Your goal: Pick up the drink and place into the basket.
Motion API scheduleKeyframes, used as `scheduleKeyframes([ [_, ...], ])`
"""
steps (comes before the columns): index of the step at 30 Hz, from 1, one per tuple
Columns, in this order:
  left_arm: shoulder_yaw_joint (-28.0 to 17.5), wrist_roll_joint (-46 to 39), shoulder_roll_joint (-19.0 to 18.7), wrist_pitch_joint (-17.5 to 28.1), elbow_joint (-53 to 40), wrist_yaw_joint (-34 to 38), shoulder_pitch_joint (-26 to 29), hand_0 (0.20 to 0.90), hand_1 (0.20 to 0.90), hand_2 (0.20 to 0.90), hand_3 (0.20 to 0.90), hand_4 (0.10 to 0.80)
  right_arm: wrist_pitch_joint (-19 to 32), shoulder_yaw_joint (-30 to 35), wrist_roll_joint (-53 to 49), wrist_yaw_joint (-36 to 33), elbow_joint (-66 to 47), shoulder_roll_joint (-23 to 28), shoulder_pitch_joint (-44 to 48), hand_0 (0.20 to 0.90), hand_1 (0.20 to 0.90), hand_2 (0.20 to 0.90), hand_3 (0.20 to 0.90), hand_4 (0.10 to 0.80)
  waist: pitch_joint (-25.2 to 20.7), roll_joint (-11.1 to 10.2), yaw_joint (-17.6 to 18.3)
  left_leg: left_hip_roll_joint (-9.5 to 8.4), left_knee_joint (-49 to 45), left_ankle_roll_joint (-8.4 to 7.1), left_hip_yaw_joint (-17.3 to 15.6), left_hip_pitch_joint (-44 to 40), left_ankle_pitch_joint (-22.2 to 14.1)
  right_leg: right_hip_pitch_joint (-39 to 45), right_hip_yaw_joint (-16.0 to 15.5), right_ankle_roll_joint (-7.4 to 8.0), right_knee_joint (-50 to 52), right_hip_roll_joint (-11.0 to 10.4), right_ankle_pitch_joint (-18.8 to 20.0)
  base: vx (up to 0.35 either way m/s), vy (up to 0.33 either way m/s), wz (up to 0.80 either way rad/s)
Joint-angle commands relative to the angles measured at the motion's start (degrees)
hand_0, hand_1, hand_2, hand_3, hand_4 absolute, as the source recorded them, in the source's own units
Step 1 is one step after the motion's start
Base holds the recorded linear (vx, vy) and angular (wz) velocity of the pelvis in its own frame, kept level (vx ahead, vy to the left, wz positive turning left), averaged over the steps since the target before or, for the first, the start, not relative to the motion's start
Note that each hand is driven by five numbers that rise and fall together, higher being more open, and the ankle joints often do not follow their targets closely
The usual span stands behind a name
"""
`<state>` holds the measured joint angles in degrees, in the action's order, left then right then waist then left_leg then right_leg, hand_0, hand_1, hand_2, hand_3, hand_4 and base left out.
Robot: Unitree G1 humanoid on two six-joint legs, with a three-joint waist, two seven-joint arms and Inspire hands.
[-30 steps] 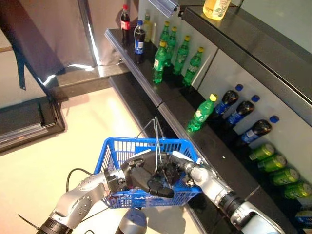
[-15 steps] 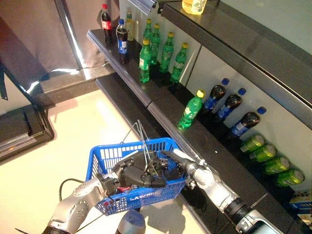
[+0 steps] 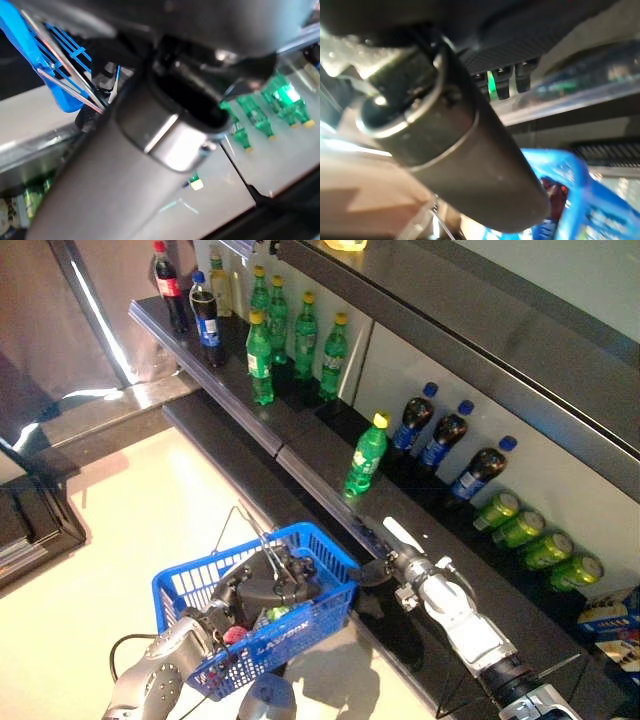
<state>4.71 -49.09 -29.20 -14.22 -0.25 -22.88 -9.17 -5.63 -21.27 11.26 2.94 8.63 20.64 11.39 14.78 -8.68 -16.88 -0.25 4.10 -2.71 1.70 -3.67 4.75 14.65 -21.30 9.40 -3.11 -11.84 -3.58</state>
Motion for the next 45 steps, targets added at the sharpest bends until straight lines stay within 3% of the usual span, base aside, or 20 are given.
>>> scheduleKeyframes([
  [1,-0.87,-7.29,7.74,16.8,-13.26,-8.61,8.71,0.3,0.3,0.3,0.2,0.1,8.02,-0.01,-2.34,-4.11,-5.81,5.47,1.09,0.9,0.9,0.9,0.9,0.8,-12.72,5.72,0.31,-0.42,0.9,2.83,-1.65,-2.39,-1.51,-5.44,-0.97,0.52,5.67,0.2,8.17,-0.022,-0.002,-0.09],
  [10,-2.95,-5.32,8.93,21.88,-9.76,-1.17,7.35,0.3,0.3,0.3,0.2,0.1,11.95,3.87,-7.54,-6.84,-10.43,3.72,-2.59,0.9,0.9,0.9,0.9,0.8,-12.85,6.09,3.03,0.11,0.9,2.82,-4.65,-2.76,-1.94,-6.23,1.03,0.72,4.94,0.03,8.81,-0.025,0.005,-0.15],
  [14,-5.44,-4.18,9.86,25.99,-6.87,4.92,5.84,0.3,0.3,0.3,0.2,0.1,14.69,7.92,-9.91,-10.68,-11.07,1.37,-5.96,0.9,0.9,0.9,0.9,0.8,-12.62,6.11,4.97,0.23,0.9,3.03,-6.57,-3.03,-2.37,-6.85,2.06,0.89,4.82,-0.12,9.22,-0.033,0.003,-0.12],
  [25,-10.81,-2.01,10.26,31.39,2.35,10.14,3.25,0.3,0.3,0.3,0.2,0.1,19.99,18.53,-12.89,-15.12,-9.04,0.42,-14.86,0.9,0.9,0.9,0.9,0.8,-12.38,6.22,10.5,0.44,0.9,3.44,-11.14,-3.77,-3.76,-8.5,4.96,1.54,4.53,-0.56,10.3,-0.036,0.001,-0.19],
  [34,-14.24,-0.35,9.96,31.64,9.47,12.11,3.32,0.3,0.3,0.3,0.2,0.1,22.31,25.06,-15.94,-20.14,-4.91,-0.61,-19.79,0.9,0.9,0.9,0.9,0.8,-12.4,6.44,14.26,0.49,0.9,3.32,-14.05,-4.44,-4.85,-9.08,7.36,1.6,3.91,-0.55,10.58,-0.022,0.0,-0.21],
  [40,-16.73,-5.7,11.39,27.68,18.23,9.05,3.71,0.3,0.3,0.3,0.2,0.1,23.38,28.75,-22.71,-20.74,2.98,-4.25,-21.59,0.9,0.9,0.9,0.9,0.8,-12.65,6.69,16.43,0.47,0.9,3.09,-16.07,-4.83,-5.39,-9.37,8.9,1.59,3.28,-0.53,10.62,-0.026,0.0,-0.19],
  [45,-17.6,-5.33,11.82,26.17,27.32,9.22,4.47,0.3,0.3,0.3,0.2,0.1,23.08,30.52,-27.39,-19.98,11.34,-5.3,-22.36,0.9,0.9,0.9,0.9,0.8,-12.83,7.01,18.07,0.62,0.9,2.81,-17.84,-5.02,-5.67,-9.86,10.03,1.34,3.29,-0.16,10.51,-0.014,0.005,-0.23],
])
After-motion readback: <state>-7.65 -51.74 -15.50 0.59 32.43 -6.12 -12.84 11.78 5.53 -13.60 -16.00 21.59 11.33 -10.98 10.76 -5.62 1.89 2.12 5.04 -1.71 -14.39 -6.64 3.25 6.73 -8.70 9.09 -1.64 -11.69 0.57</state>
